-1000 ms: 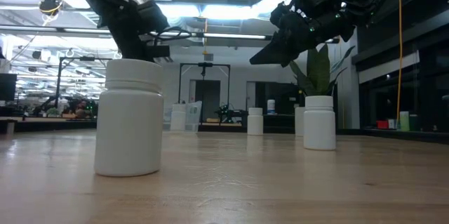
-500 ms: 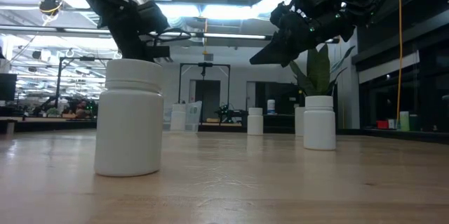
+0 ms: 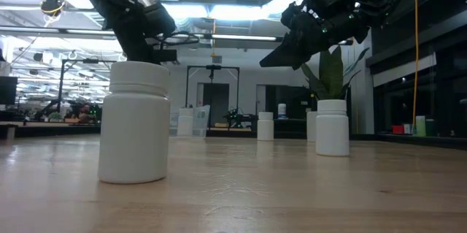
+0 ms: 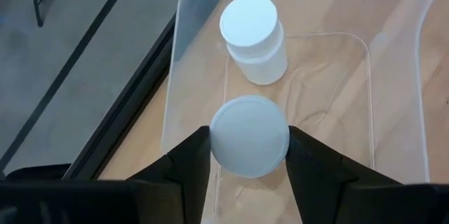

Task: Pick and place pill bottles into a basket
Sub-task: Put the white pill bottle into the transparent container

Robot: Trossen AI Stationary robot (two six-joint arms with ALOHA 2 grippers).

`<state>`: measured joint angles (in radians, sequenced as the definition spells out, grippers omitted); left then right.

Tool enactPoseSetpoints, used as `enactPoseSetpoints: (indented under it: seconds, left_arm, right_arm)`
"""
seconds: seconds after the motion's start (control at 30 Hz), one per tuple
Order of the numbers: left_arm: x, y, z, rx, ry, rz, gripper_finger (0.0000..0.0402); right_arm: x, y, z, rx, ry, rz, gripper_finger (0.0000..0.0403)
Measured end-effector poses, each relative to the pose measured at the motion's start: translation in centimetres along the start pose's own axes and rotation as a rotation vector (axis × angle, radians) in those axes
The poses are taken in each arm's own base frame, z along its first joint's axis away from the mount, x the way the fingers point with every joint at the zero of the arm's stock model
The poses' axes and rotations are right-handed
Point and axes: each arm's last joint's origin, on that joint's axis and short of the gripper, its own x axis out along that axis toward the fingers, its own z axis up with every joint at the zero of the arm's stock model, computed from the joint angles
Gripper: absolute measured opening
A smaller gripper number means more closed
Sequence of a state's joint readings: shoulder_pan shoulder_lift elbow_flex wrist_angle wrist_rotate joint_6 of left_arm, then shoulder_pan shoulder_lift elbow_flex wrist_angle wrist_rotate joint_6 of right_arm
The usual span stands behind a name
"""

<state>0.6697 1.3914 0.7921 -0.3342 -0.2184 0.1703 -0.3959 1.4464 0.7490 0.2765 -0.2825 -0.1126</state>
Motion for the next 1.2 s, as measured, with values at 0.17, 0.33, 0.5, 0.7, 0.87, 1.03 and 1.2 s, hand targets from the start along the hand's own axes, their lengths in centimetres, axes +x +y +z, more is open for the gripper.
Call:
enactPoseSetpoints:
  seconds: [0.17, 0.33, 0.5, 0.7, 0.87, 1.03, 1.2]
  left_arm:
    - [1.2, -0.3, 0.0, 0.013, 0.014, -0.002, 0.0157]
    - [1.7, -0.2, 0.0, 0.015, 0.02, 0.005, 0.0157]
    - [1.9, 0.1, -0.2, 0.005, 0.029, 0.004, 0.0157]
    - [2.0, 0.5, -0.2, -0.006, 0.032, 0.004, 0.0157]
    - [2.0, 0.5, -0.2, -0.009, 0.032, 0.004, 0.0159]
    - [2.0, 0.5, -0.2, -0.011, 0.032, 0.005, 0.0174]
    - [2.0, 0.5, -0.2, -0.013, 0.032, 0.008, 0.018]
  right_arm:
    - [0.0, 0.0, 0.0, 0.0, 0.0, -0.001, 0.0007]
    - [0.0, 0.0, 0.0, 0.0, 0.0, 0.0, 0.0007]
    - [0.0, 0.0, 0.0, 0.0, 0.0, 0.0, 0.0007]
    - [0.0, 0.0, 0.0, 0.0, 0.0, 0.0, 0.0007]
    - [0.0, 0.0, 0.0, 0.0, 0.0, 0.0, 0.0007]
    - [0.0, 0.0, 0.0, 0.0, 0.0, 0.0, 0.0007]
    - [0.0, 0.0, 0.0, 0.0, 0.0, -0.001, 0.0007]
